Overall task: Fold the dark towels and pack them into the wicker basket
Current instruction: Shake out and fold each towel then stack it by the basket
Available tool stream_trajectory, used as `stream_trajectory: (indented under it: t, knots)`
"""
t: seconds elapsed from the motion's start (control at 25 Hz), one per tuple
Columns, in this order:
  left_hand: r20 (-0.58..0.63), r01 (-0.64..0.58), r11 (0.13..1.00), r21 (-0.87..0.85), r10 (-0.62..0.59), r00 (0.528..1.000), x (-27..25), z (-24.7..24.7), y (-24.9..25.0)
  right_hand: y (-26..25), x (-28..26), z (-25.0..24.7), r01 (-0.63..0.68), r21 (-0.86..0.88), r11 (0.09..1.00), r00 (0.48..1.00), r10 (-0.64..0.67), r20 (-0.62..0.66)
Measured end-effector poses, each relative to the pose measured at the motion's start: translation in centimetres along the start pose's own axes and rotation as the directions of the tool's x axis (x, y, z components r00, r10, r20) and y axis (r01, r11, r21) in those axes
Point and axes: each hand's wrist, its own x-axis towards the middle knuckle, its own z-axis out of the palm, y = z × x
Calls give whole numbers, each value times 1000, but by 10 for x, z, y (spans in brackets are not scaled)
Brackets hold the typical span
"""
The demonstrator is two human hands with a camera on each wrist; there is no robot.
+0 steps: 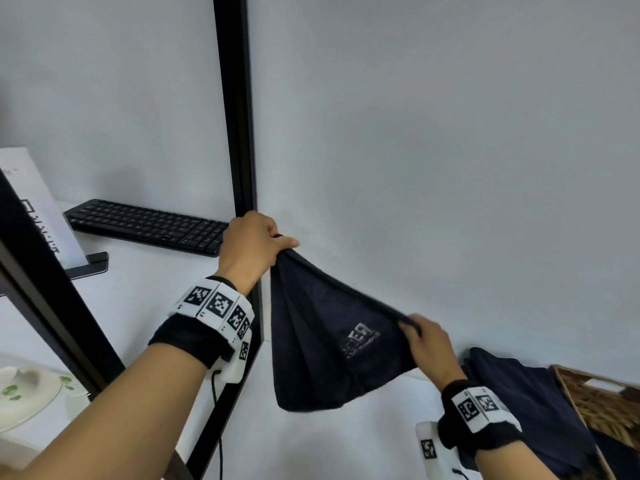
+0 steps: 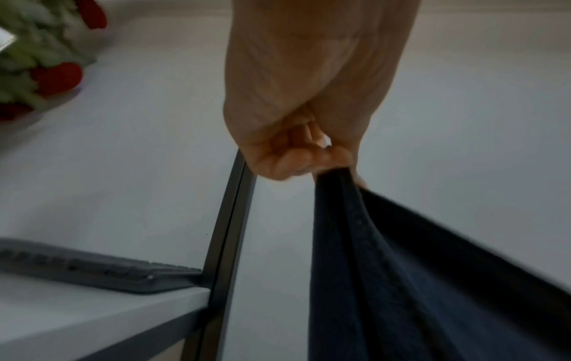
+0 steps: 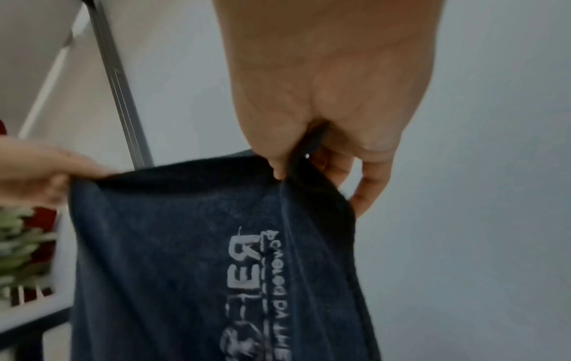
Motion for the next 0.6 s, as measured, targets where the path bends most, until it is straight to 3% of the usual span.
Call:
stream_trajectory:
  t: [0.08,0.12,0.2,0.24,0.28,0.36,0.44,0.52,0.6]
  knots:
    - [-57,-188,961,202,204,977,-11,12,5,-23,12,-21,130,93,987,990,-124,-71]
    - [33,-298,923,244,299,954,-18,25,12,-43,19,-30,217,114,970,975,-209,-73]
    - [336,-403,892,205,323,885,-30,57,27,-86,30,-40,331,116,936,944,-330,-29]
    - [402,-395,906,150,309,862,-31,70,32,-101,33,-43,349,127,928,936,-350,-15]
    - [395,-350,934,73,295,870,-29,78,34,-109,37,-44,345,138,928,938,-346,-21]
    - [282,-222,970,-102,242,928,-17,80,31,-104,43,-47,262,177,949,965,-258,-45]
    - [235,-150,971,-187,192,953,-7,72,26,-85,42,-51,112,333,936,993,-113,-17]
    - [294,-153,964,-219,214,931,-7,66,29,-78,40,-56,16,497,867,1000,-27,15]
    - [362,-193,942,-275,288,887,-15,66,43,-90,43,-61,90,473,877,995,-97,-9]
